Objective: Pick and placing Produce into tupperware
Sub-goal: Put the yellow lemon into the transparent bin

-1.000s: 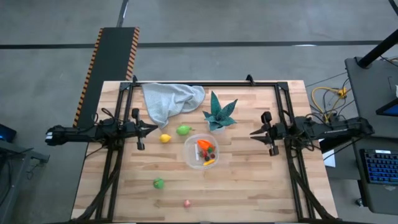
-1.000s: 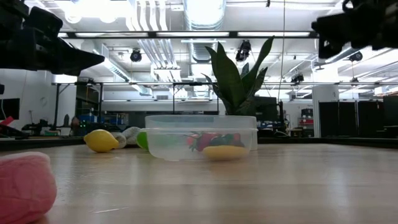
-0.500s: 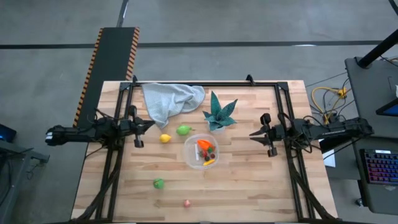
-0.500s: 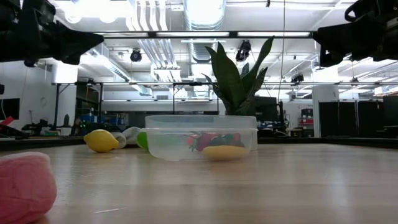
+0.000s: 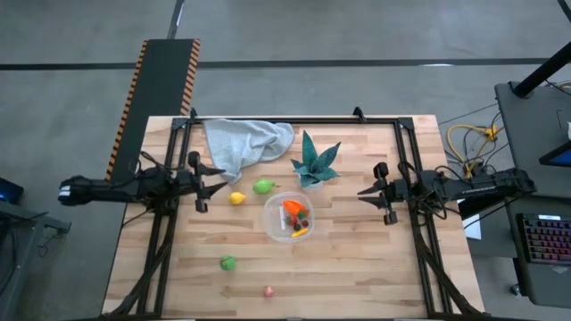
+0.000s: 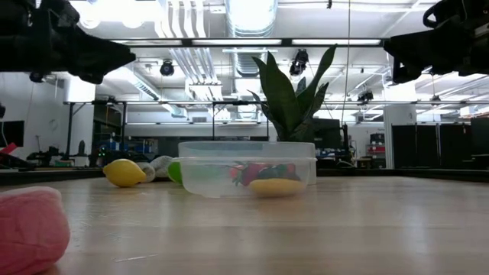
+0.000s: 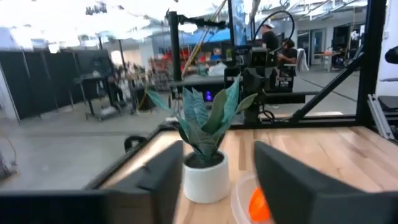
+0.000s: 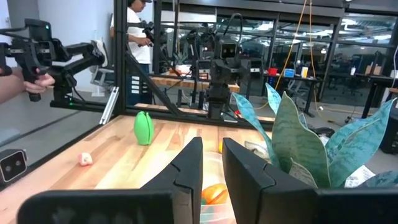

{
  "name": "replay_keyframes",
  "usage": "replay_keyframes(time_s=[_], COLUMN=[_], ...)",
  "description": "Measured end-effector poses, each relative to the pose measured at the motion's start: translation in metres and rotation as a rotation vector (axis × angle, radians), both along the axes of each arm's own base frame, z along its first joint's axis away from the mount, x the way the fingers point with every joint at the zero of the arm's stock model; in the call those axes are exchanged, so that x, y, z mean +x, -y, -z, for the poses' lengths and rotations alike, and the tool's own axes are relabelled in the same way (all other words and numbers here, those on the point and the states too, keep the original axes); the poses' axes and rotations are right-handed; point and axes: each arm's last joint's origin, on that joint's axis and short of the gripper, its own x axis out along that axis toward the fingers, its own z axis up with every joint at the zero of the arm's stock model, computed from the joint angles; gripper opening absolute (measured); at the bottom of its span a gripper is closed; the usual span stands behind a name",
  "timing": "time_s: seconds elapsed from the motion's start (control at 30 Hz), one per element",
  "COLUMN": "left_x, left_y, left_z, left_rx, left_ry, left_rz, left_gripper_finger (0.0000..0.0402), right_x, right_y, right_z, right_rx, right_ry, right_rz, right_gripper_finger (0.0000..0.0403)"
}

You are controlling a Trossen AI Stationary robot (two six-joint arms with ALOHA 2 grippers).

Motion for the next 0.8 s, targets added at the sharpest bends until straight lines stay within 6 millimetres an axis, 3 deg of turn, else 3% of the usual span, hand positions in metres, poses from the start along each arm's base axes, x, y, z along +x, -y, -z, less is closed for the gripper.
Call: replay_keyframes(time_s=[0.13,0.27,0.5,0.8], left_x=[0.006,0.012,0.021,0.044], left_y=[0.0,-0.001,-0.002,-0.002], left_z=[-0.01,-0.022,-0.04,-0.045], left_rx=[-0.033,-0.035,-0.053,-0.208], left_ry=[-0.022,-0.031,-0.084,-0.543], left_rz=[0.001,-0.024,-0.075,-0.131], left_gripper_finger=[0.0275,0.0324,0.0331,0.0331], right_x=[0.0,0.0,0.0,0.0], right_y=[0.0,0.0,0.0,0.0], right_z=[0.0,0.0,0.002,0.003], right_rx=[0.001,0.001,0.0,-0.001], right_ry=[-0.002,-0.004,-0.025,-0.031], right_rz=[0.0,0.0,0.0,0.0], right_gripper_finger=[0.0054,0.0054,0.0054,0.0054])
